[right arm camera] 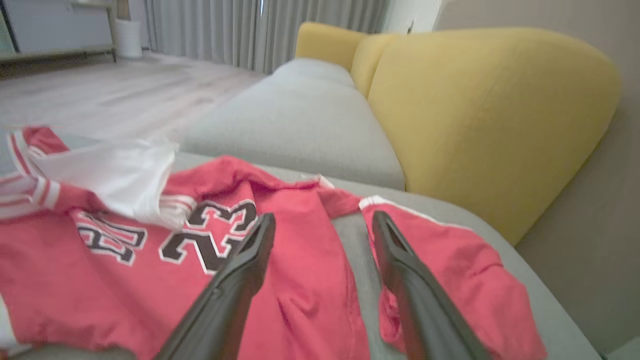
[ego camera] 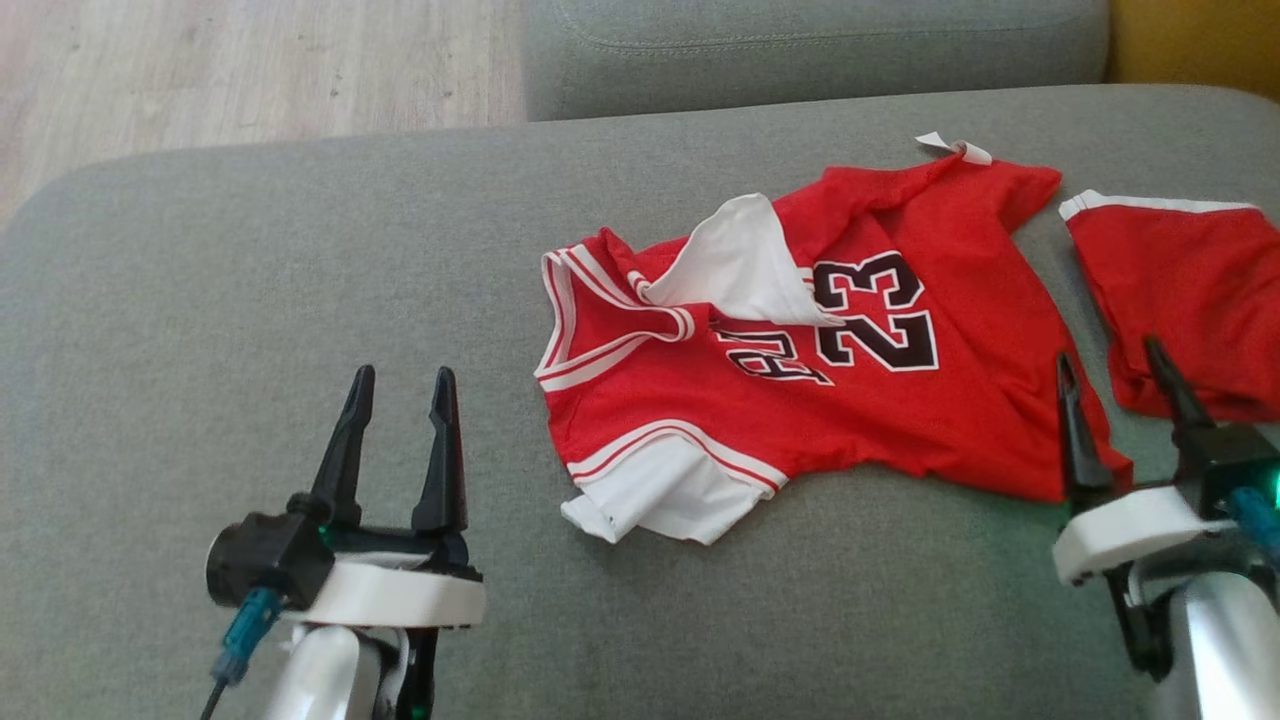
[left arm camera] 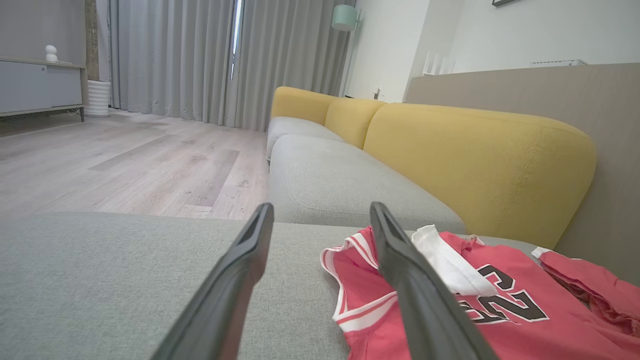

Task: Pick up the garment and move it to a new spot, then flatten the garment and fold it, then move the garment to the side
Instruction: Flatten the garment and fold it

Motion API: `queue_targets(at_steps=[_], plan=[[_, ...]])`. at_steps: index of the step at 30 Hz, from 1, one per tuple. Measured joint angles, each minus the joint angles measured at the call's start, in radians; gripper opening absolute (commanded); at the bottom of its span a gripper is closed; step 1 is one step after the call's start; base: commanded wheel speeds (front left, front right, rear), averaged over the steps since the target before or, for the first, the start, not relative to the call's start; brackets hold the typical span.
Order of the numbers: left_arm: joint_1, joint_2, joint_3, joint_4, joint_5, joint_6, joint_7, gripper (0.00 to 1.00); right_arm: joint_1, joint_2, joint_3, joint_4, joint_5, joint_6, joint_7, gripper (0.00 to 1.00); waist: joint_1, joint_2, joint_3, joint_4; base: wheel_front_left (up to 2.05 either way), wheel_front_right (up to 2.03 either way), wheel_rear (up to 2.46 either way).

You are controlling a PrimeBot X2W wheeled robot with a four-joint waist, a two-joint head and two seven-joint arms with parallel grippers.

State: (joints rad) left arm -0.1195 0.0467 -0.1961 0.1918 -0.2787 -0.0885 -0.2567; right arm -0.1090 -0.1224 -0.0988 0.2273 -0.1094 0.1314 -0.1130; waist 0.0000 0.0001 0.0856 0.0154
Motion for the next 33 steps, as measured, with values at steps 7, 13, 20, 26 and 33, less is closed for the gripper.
queue_targets(at_steps=[7,13,20,26,33], plan=[[0.002,0.0,0.0,0.002,0.0,-0.001,0.0,1.0,0.0,0.037,0.076,-0.072,0.054,0.0,-0.087,1.0,0.0,0.0,-0.007,0.005,0.0,0.0,0.0],[0.004,0.0,0.0,0.0,0.012,-0.001,0.0,1.0,0.023,0.059,0.099,-0.079,0.077,0.0,-0.114,1.0,0.0,0.0,0.003,-0.004,0.0,0.0,0.0],[-0.054,0.008,-0.059,0.016,0.073,-0.019,0.0,1.0,0.017,0.073,0.09,-0.092,0.083,0.0,-0.126,1.0,0.0,0.0,0.046,-0.026,0.0,0.0,0.0],[-0.279,0.037,-0.226,0.096,0.15,-0.036,0.061,1.0,-0.017,0.074,0.092,-0.096,0.092,0.0,-0.128,1.0,0.0002,0.0,0.102,-0.058,0.0,0.0,0.0],[-0.508,0.078,-0.361,0.265,0.185,-0.044,0.206,1.0,-0.072,0.074,0.12,-0.095,0.119,0.0,-0.135,1.0,0.0003,0.0,0.17,-0.116,0.0,0.0,0.0]])
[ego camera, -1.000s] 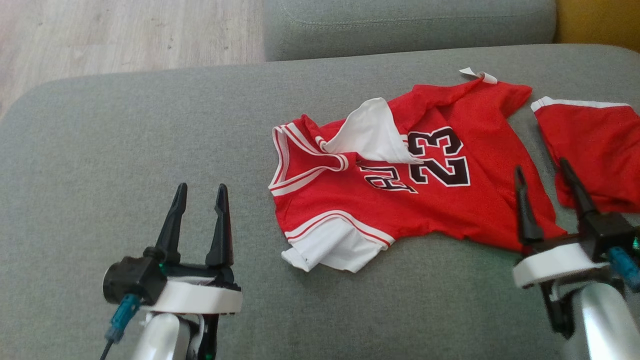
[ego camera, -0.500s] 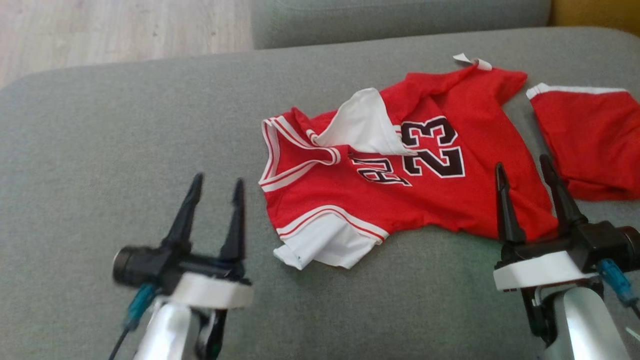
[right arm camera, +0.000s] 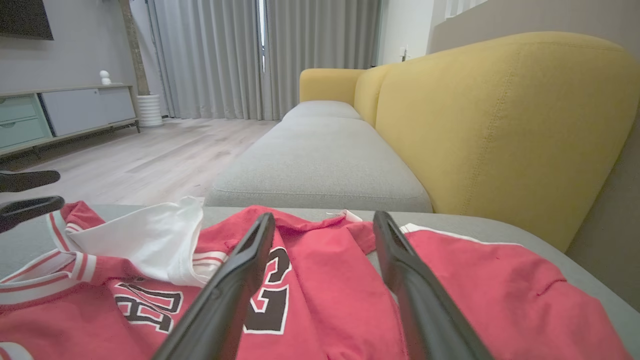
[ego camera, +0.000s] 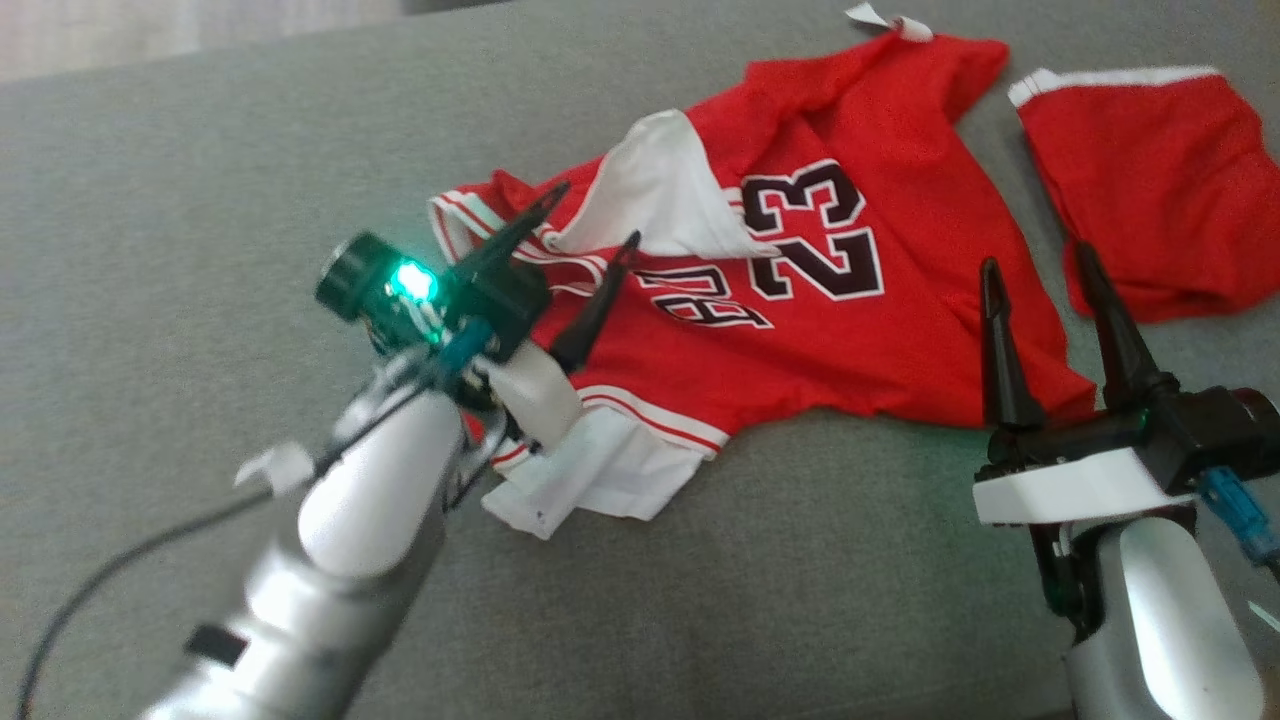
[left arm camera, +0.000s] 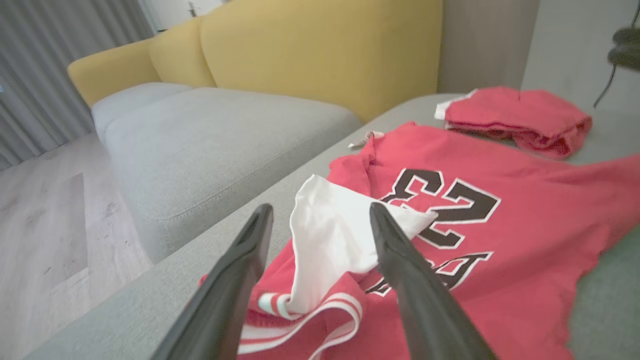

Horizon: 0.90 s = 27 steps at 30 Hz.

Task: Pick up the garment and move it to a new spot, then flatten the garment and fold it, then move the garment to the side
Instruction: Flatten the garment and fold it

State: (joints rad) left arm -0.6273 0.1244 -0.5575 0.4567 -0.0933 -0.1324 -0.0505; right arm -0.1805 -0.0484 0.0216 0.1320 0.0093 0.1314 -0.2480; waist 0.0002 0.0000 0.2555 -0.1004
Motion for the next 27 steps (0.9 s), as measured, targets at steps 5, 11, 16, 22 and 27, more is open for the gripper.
queue_targets(at_steps=[5,11,16,22,27], plan=[[-0.139,0.021,-0.03,0.15,0.033,0.0,0.08,1.0,-0.019,0.0,0.007,0.003,0.016,0.0,-0.002,1.0,0.0,0.0,0.05,-0.048,0.0,0.0,0.0],[-0.205,0.035,-0.102,0.255,0.021,0.0,0.128,1.0,-0.036,0.0,0.006,-0.012,0.019,0.0,-0.003,1.0,0.0,0.0,0.085,-0.087,0.0,0.0,0.0],[-0.231,0.056,-0.131,0.3,-0.053,0.0,0.142,0.0,-0.037,0.0,0.005,-0.028,0.034,0.0,-0.003,1.0,-0.0001,0.0,0.1,-0.109,0.0,0.0,0.0],[-0.309,0.092,-0.102,0.304,-0.111,0.0,0.106,0.0,-0.037,0.0,0.005,-0.038,0.036,0.0,-0.003,1.0,-0.0002,0.0,0.109,-0.121,0.0,0.0,0.0],[-0.383,0.153,-0.094,0.311,-0.148,0.0,0.112,0.0,-0.039,0.0,0.019,-0.041,0.037,0.0,-0.003,1.0,-0.0002,0.0,0.12,-0.135,0.0,0.0,0.0]])
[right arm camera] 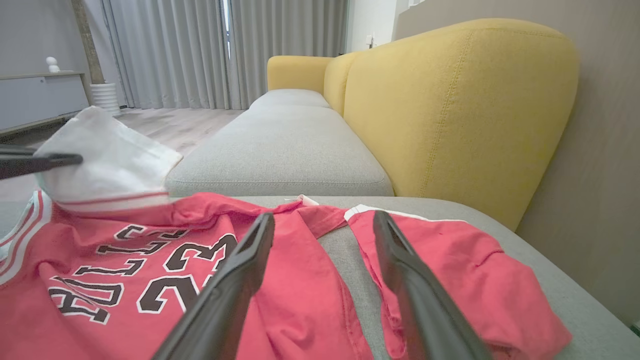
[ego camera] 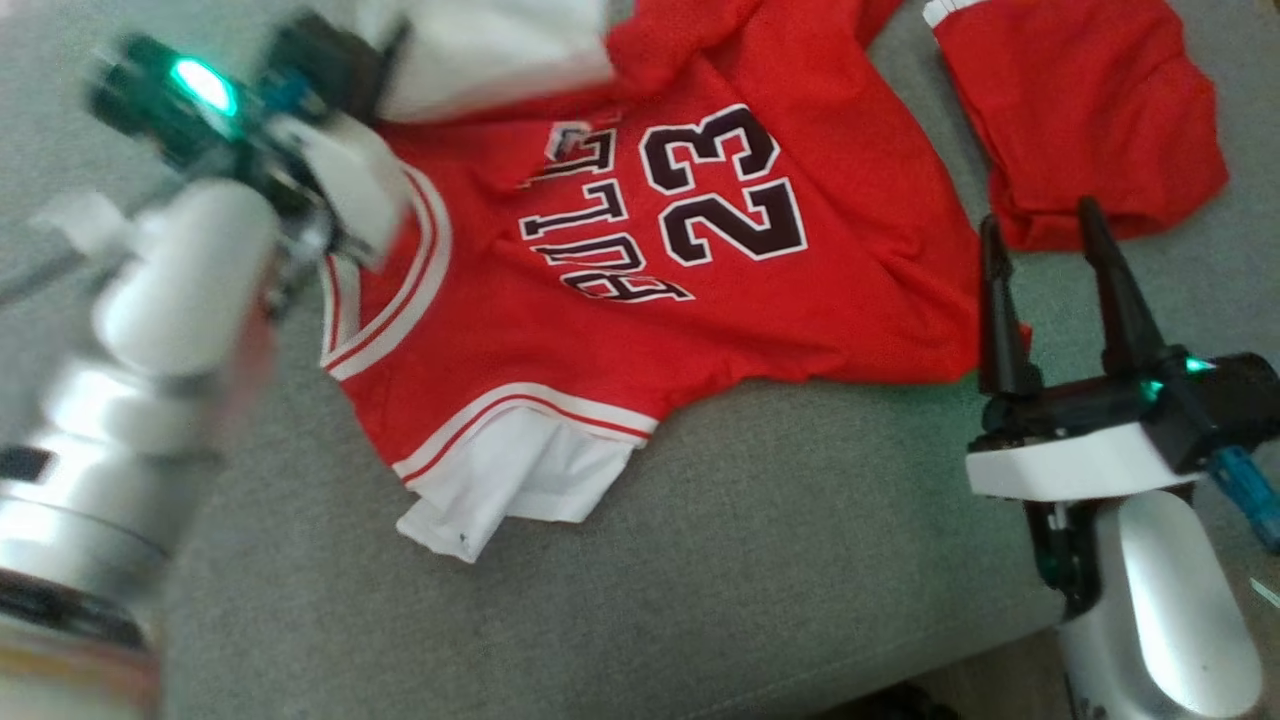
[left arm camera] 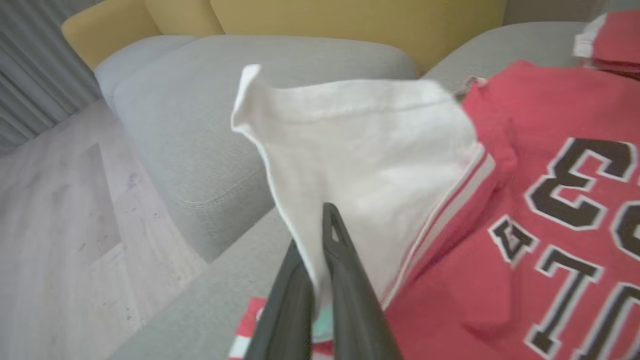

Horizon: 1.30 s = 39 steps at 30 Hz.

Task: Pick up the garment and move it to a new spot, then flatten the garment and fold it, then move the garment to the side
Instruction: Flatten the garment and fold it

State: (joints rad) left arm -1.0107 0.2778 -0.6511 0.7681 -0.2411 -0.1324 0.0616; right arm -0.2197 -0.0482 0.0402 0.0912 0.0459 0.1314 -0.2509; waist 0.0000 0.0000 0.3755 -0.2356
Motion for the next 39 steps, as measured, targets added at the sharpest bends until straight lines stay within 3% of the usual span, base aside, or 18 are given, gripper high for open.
queue_targets(at_steps=[6,9,21,22,23,30,39], plan=[[-0.157,0.147,0.005,0.047,0.011,0.0,0.027,0.0,-0.06,0.0,0.067,0.002,0.013,0.0,0.0,1.0,0.0,0.0,0.029,-0.043,0.0,0.0,0.0],[-0.221,0.192,0.006,0.067,0.032,0.0,0.023,0.0,-0.085,0.0,0.089,0.001,0.026,0.0,0.0,1.0,0.0001,0.0,0.048,-0.068,0.0,0.0,0.0],[-0.41,0.232,-0.029,0.177,0.128,0.01,-0.099,0.0,-0.104,0.0,0.123,-0.008,0.042,0.0,0.0,1.0,0.0001,0.0,0.12,-0.111,0.0,0.0,0.0],[-0.425,0.232,-0.029,0.189,0.129,0.015,-0.108,0.39,-0.106,0.0,0.125,-0.009,0.042,0.0,0.0,1.0,0.0001,0.0,0.124,-0.11,0.0,0.0,0.0],[-0.439,0.23,-0.029,0.201,0.129,0.026,-0.118,1.0,-0.109,0.0,0.125,-0.009,0.042,0.0,0.0,1.0,0.0001,0.0,0.127,-0.106,0.0,0.0,0.0],[-0.446,0.187,-0.023,0.261,0.116,0.08,-0.234,1.0,-0.119,0.0,0.106,-0.007,0.027,0.0,0.0,1.0,0.0001,0.0,0.123,-0.054,0.0,0.0,0.0],[-0.33,0.091,0.012,0.234,0.026,0.081,-0.309,1.0,-0.118,0.0,0.051,0.026,-0.028,0.0,0.0,1.0,-0.0001,0.0,0.052,0.048,0.0,0.0,0.0]])
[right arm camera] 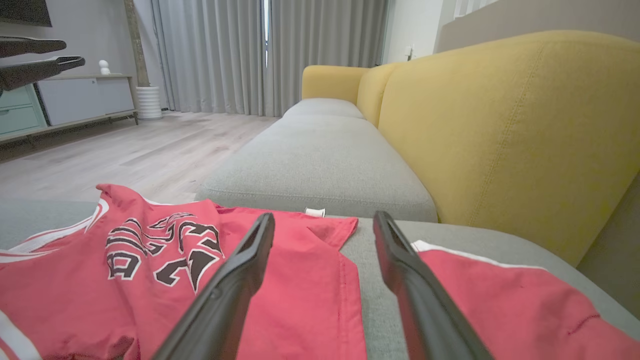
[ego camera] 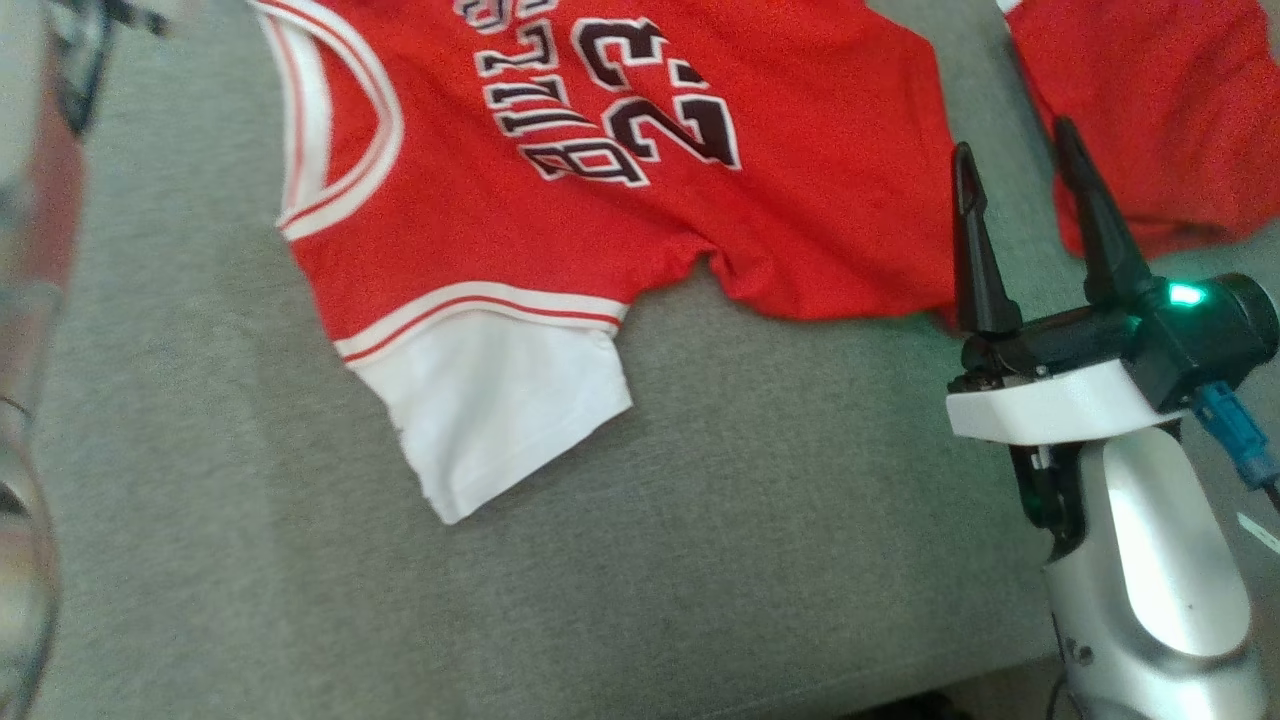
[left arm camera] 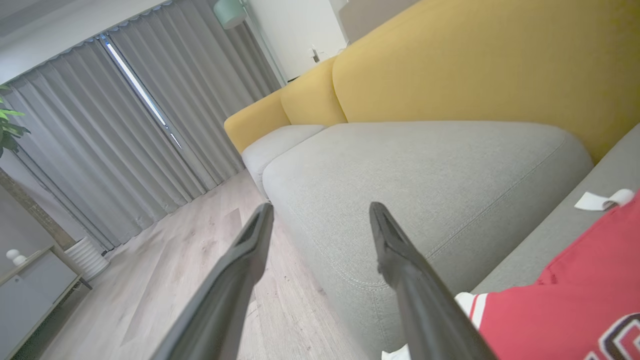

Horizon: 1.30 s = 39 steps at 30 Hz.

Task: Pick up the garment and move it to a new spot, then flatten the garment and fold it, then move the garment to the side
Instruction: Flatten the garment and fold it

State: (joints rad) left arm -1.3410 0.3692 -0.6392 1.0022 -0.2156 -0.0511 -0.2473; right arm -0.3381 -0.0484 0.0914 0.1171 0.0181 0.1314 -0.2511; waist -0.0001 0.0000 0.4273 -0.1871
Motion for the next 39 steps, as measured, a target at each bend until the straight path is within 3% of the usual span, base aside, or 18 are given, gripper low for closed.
queue_targets(at_steps=[5,10,18,27,31,39], plan=[[0.11,-0.026,0.027,-0.077,-0.048,0.017,-0.007,1.0,0.005,0.0,-0.025,0.027,-0.021,0.0,0.0,1.0,0.0,0.0,-0.055,0.046,0.0,0.0,0.0],[0.318,-0.036,0.063,-0.259,-0.105,0.035,-0.01,1.0,0.042,0.0,-0.064,0.064,-0.01,0.0,0.0,1.0,-0.0001,0.0,-0.134,0.1,0.0,0.0,0.0],[0.704,-0.046,0.131,-0.542,-0.165,0.129,-0.01,1.0,0.146,0.0,-0.11,0.077,0.008,0.0,0.0,1.0,-0.0002,0.0001,-0.257,0.173,0.0,0.0,0.0],[1.04,-0.119,0.192,-0.726,-0.164,0.228,-0.01,1.0,0.224,0.001,-0.124,0.066,0.026,0.0,0.0,1.0,-0.0001,0.0001,-0.336,0.217,0.0,0.0,0.0],[1.143,-0.165,0.223,-0.779,-0.152,0.223,-0.009,1.0,0.23,0.002,-0.131,0.054,0.047,0.0,0.0,1.0,0.0,0.0001,-0.34,0.217,0.0,0.0,0.0],[1.162,-0.208,0.249,-0.776,-0.109,0.163,-0.009,1.0,0.23,0.002,-0.134,0.049,0.047,0.0,0.0,1.0,0.0001,0.0001,-0.327,0.217,0.0,0.0,0.0]])
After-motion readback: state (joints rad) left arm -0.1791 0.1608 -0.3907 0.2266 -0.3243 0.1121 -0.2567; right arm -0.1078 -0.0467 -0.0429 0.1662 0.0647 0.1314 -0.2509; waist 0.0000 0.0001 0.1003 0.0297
